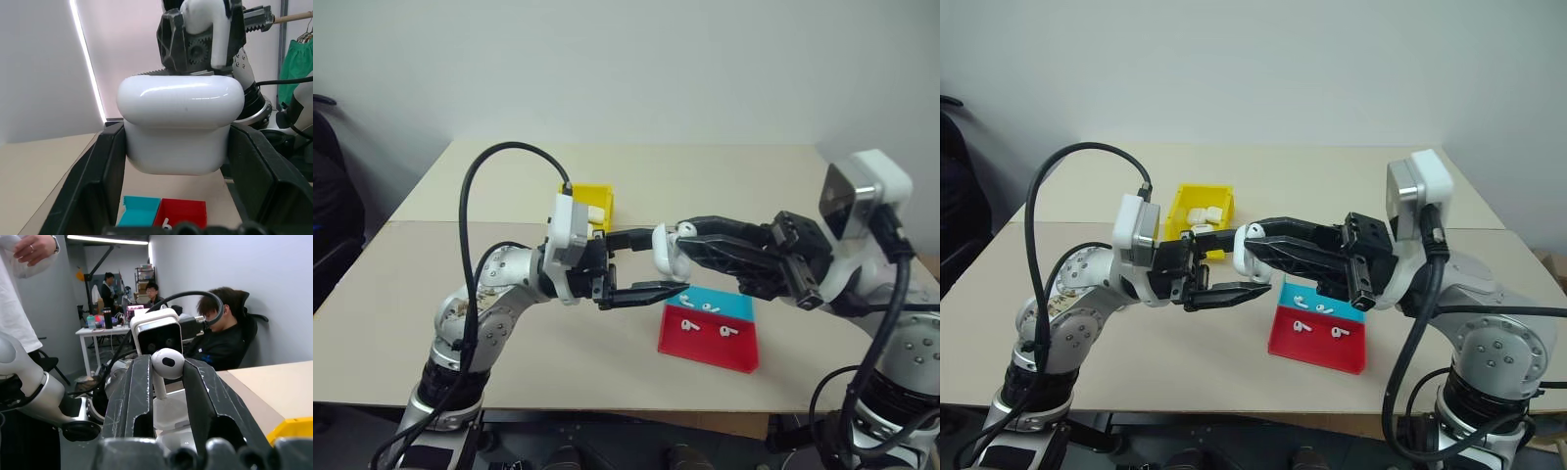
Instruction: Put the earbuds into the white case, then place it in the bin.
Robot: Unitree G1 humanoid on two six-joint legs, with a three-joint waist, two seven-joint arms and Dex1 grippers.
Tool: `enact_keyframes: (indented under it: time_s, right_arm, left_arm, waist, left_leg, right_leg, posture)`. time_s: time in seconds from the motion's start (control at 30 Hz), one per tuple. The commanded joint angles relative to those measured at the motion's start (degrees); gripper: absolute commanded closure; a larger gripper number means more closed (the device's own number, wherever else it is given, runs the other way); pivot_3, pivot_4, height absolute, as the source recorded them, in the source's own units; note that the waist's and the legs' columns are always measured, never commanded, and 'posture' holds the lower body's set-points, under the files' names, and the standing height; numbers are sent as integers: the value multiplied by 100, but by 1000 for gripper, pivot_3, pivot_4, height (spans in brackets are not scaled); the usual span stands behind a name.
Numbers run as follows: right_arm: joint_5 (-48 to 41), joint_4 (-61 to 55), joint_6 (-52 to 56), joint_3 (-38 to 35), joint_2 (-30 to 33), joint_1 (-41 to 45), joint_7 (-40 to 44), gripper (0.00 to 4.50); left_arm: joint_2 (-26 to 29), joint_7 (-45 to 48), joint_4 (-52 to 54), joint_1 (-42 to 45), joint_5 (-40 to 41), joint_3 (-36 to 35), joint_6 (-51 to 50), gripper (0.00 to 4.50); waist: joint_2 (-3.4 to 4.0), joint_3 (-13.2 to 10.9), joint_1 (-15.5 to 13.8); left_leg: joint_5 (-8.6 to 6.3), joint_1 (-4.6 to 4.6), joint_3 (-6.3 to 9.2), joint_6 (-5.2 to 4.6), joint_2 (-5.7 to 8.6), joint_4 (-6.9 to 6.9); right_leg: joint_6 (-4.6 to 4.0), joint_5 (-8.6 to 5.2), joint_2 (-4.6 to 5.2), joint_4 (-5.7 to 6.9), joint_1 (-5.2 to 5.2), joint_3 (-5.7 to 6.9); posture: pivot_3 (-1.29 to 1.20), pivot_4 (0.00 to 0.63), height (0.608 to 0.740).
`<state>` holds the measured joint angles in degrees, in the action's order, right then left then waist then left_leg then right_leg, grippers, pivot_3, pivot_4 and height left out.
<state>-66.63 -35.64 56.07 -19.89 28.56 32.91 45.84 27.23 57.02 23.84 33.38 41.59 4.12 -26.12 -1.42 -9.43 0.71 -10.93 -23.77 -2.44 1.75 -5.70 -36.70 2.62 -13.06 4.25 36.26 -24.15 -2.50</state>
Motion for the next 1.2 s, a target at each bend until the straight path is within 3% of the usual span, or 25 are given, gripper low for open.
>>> enact_keyframes:
  time_s: [0.03,0.77,0.9,1.2]
  right_arm:
    - [9,-86,-392,130,220,-112,105,3490]
    - [461,-148,-1648,704,717,-806,383,3490]
    - [649,-183,-1778,792,782,-828,280,2518]
    - [528,-118,-1932,605,1007,-927,541,2518]
  left_arm:
    - [-24,-15,173,-11,13,-67,121,1718]
    - [-114,-43,170,-99,-64,-119,224,1718]
    - [-93,-18,170,-123,-51,-123,238,1718]
    - [-69,57,49,-191,-130,-105,290,1718]
  waist:
    - [0,0,3]
    - [-1,0,0]
    - [-1,0,1]
    - [-2,-1,-3]
  left_leg:
    - [0,0,0,0,0,0]
    - [0,-1,2,0,0,0]
    - [0,-1,2,0,0,0]
    - [0,-2,2,0,0,0]
  right_leg:
    - [0,0,0,-1,0,0]
    - [1,-1,-1,-4,0,1]
    - [1,-1,-1,-4,-1,1]
    - [1,-1,-1,-6,0,1]
  posture:
    - [0,150,740]
    - [0,150,740]
    - [0,150,740]
    - [0,150,740]
